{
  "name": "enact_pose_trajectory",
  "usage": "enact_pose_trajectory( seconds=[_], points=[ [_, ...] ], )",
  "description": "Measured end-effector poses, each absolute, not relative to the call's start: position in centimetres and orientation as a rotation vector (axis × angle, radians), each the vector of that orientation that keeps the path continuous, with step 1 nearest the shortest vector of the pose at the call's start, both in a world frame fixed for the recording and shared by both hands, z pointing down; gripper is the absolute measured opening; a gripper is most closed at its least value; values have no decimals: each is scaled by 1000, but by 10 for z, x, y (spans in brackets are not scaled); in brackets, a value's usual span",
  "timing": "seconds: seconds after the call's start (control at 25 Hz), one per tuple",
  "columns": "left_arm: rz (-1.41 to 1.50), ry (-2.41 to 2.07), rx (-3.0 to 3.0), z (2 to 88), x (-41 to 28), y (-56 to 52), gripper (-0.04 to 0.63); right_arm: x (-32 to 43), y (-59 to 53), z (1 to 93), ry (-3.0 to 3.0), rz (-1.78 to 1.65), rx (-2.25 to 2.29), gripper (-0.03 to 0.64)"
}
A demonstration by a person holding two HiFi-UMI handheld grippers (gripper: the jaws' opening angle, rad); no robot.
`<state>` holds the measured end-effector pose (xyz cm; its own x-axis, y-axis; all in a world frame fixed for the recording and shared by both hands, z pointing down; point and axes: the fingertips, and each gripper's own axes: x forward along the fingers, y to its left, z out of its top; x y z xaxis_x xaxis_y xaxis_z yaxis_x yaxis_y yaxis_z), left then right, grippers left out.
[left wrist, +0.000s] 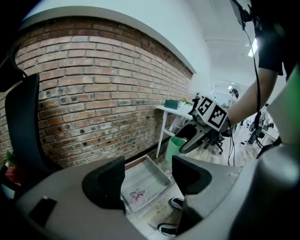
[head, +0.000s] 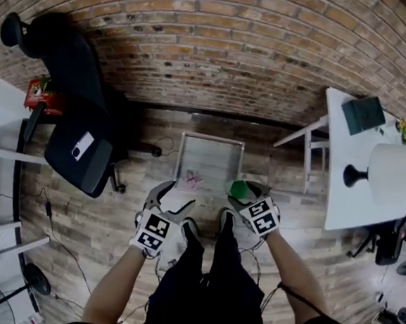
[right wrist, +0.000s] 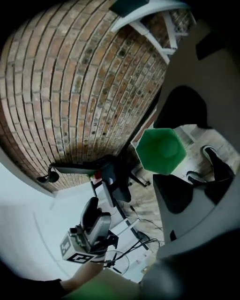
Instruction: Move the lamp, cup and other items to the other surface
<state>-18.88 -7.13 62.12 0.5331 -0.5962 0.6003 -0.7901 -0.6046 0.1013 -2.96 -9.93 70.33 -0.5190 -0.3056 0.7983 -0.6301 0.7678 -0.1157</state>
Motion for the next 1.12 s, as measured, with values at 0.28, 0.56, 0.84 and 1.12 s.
enact_pose_trajectory(
  seconds=[0.28,0.56,0.84,1.12],
  points=[
    [726,-1108,2502,575,-179,-64,310,12,-77,625,-2119,525,862,310],
    [711,-1027,2616,543,-136,-72,310,91,-74,568,-2117,575,1080,311],
    [733,-944,2679,529,-84,-68,310,215,-49,544,-2017,648,1315,311],
    [731,-972,2677,515,-18,-75,310,334,-42,536,-1963,681,1428,311]
  ],
)
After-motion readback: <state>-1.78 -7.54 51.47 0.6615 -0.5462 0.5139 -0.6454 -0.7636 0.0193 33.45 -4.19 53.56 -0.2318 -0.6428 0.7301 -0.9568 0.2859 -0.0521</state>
